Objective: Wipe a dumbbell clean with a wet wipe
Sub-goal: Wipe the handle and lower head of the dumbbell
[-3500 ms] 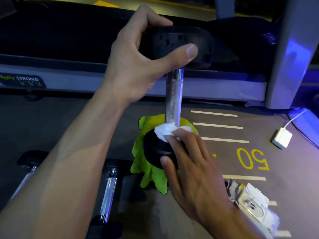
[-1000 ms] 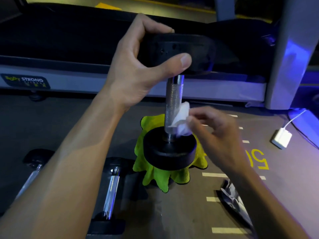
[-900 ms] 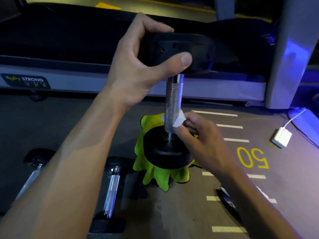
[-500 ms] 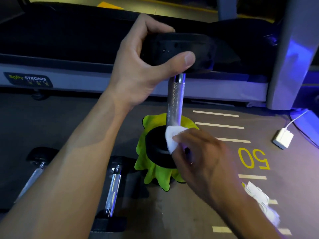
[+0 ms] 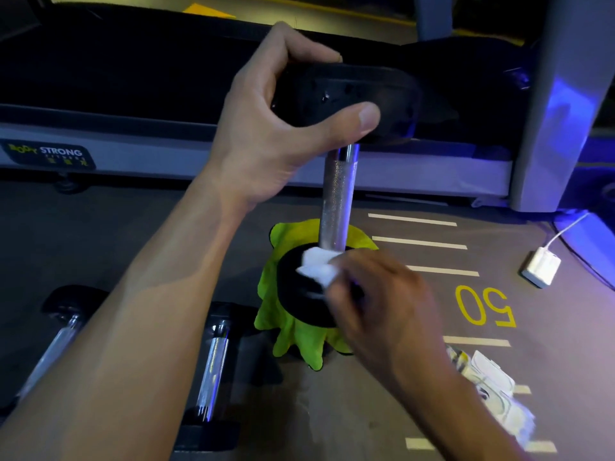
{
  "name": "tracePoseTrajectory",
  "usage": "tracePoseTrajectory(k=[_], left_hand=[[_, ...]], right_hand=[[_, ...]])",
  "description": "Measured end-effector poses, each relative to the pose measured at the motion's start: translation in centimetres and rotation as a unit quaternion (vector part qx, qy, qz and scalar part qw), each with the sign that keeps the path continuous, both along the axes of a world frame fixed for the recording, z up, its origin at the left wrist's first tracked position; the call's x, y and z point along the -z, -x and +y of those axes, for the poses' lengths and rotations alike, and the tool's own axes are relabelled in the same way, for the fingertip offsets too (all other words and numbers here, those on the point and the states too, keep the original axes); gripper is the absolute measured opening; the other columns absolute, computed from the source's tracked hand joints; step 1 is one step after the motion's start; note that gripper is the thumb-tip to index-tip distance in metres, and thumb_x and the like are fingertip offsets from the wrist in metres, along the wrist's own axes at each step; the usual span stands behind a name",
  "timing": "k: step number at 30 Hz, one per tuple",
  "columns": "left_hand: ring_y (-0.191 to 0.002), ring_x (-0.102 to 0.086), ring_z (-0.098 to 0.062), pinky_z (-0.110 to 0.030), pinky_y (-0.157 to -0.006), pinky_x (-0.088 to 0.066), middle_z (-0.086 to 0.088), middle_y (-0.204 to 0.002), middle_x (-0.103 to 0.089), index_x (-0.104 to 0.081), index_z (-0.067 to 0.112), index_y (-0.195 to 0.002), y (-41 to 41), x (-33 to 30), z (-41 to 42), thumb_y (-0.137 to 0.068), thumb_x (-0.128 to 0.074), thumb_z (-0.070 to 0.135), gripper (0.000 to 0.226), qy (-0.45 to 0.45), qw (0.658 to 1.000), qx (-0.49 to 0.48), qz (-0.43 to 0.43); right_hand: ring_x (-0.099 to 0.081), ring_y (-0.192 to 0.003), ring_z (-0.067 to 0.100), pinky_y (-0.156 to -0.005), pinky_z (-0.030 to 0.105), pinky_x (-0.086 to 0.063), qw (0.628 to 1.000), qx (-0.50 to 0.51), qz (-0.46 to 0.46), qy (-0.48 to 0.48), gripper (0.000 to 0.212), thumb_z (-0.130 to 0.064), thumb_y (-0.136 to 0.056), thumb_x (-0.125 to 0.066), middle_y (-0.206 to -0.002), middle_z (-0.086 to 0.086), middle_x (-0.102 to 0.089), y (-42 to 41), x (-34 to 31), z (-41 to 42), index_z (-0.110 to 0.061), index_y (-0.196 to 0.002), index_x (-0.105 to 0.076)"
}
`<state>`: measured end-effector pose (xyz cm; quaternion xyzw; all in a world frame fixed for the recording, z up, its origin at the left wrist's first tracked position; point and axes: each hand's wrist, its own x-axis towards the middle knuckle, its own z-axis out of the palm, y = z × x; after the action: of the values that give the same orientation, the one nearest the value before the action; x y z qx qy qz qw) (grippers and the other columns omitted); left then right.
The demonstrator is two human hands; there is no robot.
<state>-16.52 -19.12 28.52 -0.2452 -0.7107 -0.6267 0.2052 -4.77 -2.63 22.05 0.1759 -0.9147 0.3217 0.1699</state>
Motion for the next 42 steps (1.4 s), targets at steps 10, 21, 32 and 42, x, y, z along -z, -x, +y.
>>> tracePoseTrajectory(k=[10,21,32,42], left_hand=[[-0.111,-0.066,-0.033,-0.043,-0.093,-0.058,-0.023,-0.124,-0.067,-0.057,0.006,-0.117,-0.1,-0.1,0.1,-0.083,-0.088,0.029,0.052,0.003,1.0,0.007,-0.003],[-0.112,-0.067,-0.032,-0.049,-0.094,-0.058,-0.022,-0.125,-0.066,-0.056,0.01,-0.115,0.0,-0.2,0.1,-0.082,-0.088,0.033,0.051,0.004,1.0,0.002,-0.011],[-0.105,-0.068,-0.025,-0.046,-0.094,-0.058,-0.025,-0.123,-0.067,-0.057,0.008,-0.114,0.2,-0.2,-0.1,-0.082,-0.089,0.031,0.051,0.002,1.0,-0.002,-0.006],[-0.106,-0.065,-0.014,-0.033,-0.091,-0.056,-0.023,-0.124,-0.066,-0.057,0.007,-0.116,0.5,0.0,-0.3,-0.083,-0.088,0.032,0.051,-0.001,1.0,0.003,-0.002]], right_hand=[[-0.068,-0.091,0.009,-0.076,0.023,-0.054,0.98,0.079,-0.022,0.182,0.009,-0.018,-0.095,-0.071,-0.096,-0.007,-0.071,2.3,0.2,2.6,-0.024,-0.093,-0.076],[-0.045,-0.077,-0.003,-0.073,0.003,-0.034,0.993,0.046,0.104,-0.008,0.008,-0.012,-0.089,-0.077,-0.089,-0.008,-0.059,4.7,-0.2,0.4,-0.02,-0.09,-0.076],[-0.052,-0.072,0.001,-0.069,0.008,-0.039,1.0,-0.004,0.016,-0.025,0.014,-0.016,-0.086,-0.08,-0.079,-0.015,-0.054,4.1,-0.1,1.6,-0.025,-0.083,-0.069],[-0.048,-0.073,0.005,-0.066,0.011,-0.037,0.998,-0.001,0.012,-0.061,0.017,-0.02,-0.082,-0.081,-0.077,-0.014,-0.054,4.7,-1.0,1.2,-0.026,-0.079,-0.065]])
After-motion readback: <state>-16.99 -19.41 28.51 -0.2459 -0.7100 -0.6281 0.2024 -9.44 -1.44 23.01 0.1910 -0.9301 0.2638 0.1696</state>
